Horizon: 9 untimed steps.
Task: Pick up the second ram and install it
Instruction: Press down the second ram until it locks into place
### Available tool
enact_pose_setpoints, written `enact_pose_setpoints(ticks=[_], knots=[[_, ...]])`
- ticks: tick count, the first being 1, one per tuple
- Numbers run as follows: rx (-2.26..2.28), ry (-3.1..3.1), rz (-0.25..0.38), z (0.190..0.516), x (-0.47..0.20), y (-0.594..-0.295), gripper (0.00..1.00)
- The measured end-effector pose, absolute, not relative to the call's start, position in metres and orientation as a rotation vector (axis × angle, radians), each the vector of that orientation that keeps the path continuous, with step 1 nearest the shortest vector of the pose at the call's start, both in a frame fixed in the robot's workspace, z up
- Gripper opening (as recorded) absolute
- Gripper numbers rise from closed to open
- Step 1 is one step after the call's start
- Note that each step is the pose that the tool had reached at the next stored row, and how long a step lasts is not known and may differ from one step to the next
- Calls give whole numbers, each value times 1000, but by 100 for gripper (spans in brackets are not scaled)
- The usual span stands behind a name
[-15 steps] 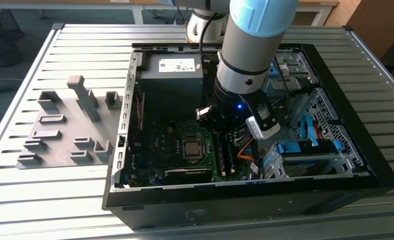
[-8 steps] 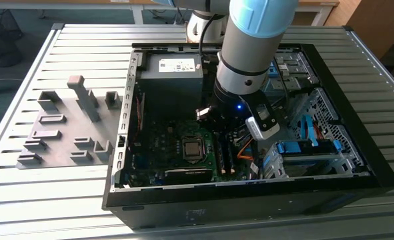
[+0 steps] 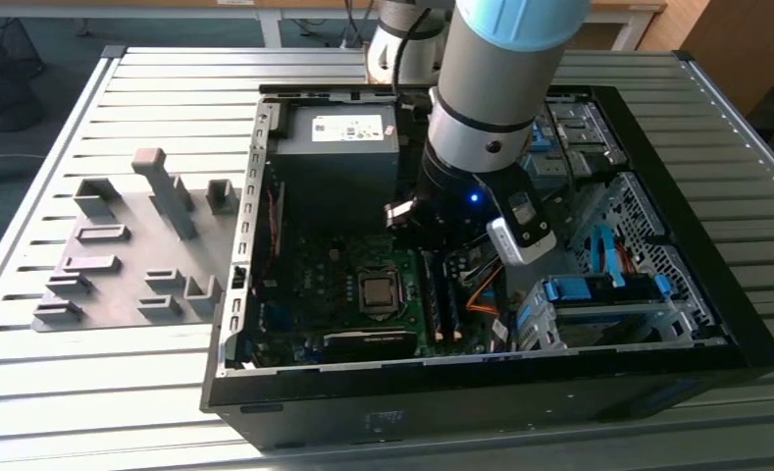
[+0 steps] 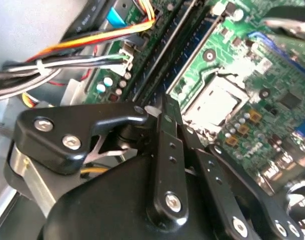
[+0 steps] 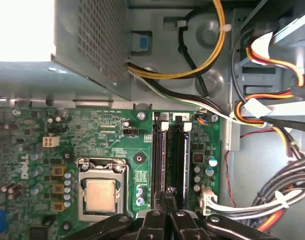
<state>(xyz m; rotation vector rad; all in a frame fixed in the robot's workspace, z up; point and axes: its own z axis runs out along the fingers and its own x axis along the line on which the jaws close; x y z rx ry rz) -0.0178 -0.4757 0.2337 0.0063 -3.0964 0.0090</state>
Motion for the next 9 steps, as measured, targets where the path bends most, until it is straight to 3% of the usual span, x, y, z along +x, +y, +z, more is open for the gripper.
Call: enact_pose_setpoints(ticks=[9], knots=[[6, -3096, 9, 242, -18, -476, 11]])
